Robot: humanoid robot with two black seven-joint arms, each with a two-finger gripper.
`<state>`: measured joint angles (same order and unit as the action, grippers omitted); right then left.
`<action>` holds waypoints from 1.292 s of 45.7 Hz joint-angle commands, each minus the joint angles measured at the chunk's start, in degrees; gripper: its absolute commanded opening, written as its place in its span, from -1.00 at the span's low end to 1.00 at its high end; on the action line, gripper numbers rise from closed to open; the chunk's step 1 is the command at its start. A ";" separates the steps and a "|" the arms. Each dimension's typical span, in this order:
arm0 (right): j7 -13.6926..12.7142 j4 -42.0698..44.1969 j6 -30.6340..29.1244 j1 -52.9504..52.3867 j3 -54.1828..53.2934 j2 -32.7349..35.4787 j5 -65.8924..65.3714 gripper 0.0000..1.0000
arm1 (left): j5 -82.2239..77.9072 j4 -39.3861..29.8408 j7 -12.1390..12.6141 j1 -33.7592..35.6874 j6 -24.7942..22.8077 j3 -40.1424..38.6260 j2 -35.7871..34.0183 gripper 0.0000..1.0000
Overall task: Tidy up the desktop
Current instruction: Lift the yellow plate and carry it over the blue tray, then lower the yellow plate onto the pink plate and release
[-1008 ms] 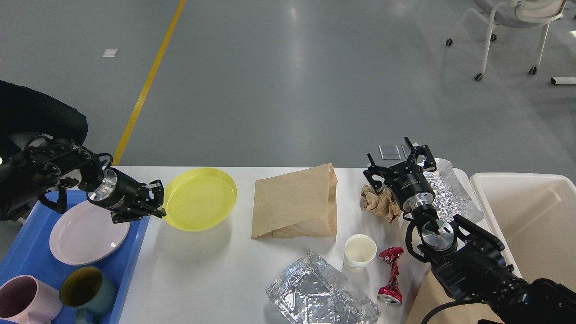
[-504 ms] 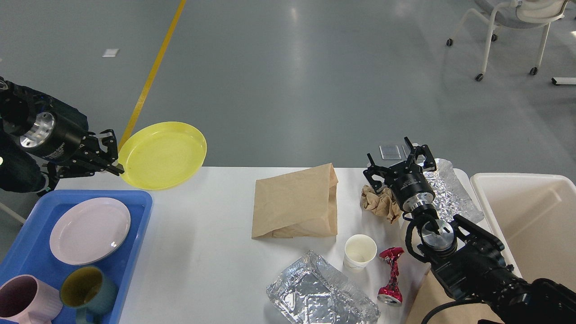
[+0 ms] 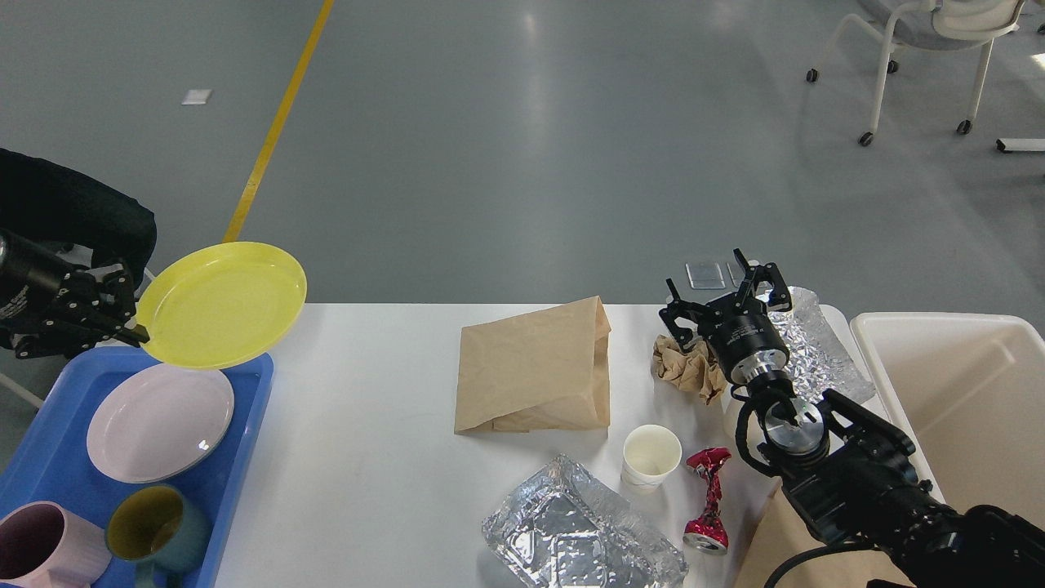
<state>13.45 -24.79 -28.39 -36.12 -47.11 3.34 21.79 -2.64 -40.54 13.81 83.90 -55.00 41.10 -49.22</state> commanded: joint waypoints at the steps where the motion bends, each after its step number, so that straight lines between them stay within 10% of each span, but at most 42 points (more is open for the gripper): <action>1: 0.00 0.00 0.00 0.00 0.00 0.00 0.01 1.00 | 0.00 0.11 -0.02 -4.27 0.59 -0.58 -1.58 -1.00; 19: 0.00 0.00 0.00 0.00 0.00 0.00 0.01 1.00 | 0.18 0.28 -0.72 -13.15 15.62 -1.81 -1.58 -1.00; 59: 0.00 0.00 0.00 0.00 0.00 0.00 0.01 1.00 | 0.18 1.07 -0.90 -22.73 25.56 -6.47 2.02 -1.00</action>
<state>13.45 -24.79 -28.39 -36.12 -47.11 3.34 21.81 -2.45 -39.64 12.92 61.58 -29.62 34.63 -47.42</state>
